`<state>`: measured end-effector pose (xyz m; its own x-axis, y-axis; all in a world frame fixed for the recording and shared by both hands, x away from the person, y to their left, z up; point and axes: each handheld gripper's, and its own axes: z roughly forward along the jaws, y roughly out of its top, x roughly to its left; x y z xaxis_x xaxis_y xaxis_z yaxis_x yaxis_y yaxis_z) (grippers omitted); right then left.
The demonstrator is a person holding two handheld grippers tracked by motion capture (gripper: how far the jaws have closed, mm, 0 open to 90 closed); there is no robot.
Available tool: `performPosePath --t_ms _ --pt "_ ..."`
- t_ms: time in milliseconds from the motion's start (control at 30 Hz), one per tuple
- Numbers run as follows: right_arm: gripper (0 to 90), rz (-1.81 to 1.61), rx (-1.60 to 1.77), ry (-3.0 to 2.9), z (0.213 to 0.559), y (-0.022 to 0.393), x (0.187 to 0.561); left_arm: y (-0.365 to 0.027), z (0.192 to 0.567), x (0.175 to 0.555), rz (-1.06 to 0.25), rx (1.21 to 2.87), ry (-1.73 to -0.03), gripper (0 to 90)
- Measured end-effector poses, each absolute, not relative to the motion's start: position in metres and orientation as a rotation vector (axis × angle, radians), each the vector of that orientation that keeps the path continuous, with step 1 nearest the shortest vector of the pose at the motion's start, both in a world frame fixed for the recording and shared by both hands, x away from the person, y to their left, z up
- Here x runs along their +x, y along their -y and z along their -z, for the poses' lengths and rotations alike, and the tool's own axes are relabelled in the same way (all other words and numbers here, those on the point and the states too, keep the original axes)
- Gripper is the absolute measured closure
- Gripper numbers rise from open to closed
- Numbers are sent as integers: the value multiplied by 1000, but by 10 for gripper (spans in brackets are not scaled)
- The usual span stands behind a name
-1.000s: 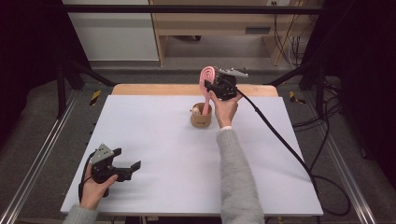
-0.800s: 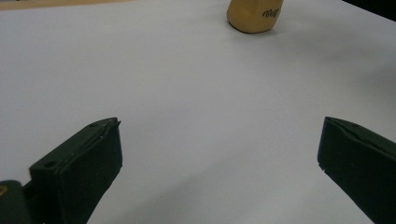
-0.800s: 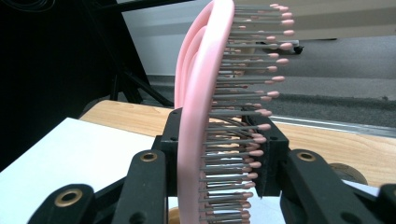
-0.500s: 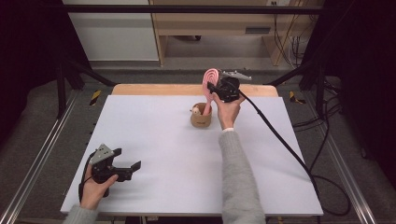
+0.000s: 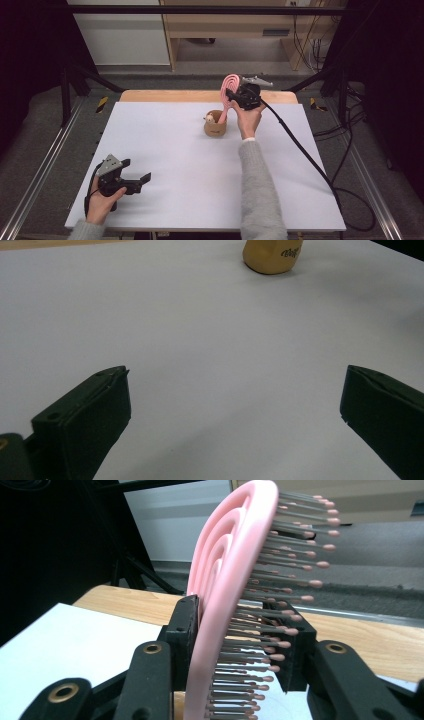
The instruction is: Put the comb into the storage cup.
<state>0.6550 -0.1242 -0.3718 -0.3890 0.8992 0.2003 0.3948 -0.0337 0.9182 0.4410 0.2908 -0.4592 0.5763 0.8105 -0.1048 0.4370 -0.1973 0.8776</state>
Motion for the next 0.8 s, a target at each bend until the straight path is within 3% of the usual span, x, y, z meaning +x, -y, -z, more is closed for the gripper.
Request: performPosePath --t_ms 533,800 --pt "493 -1326 1302 -1828 373 130 650 -290 460 441 -477 1830 -1017 0" --pt "264 -1300 1264 -1832 370 131 641 -290 459 441 -479 1832 -1014 0"
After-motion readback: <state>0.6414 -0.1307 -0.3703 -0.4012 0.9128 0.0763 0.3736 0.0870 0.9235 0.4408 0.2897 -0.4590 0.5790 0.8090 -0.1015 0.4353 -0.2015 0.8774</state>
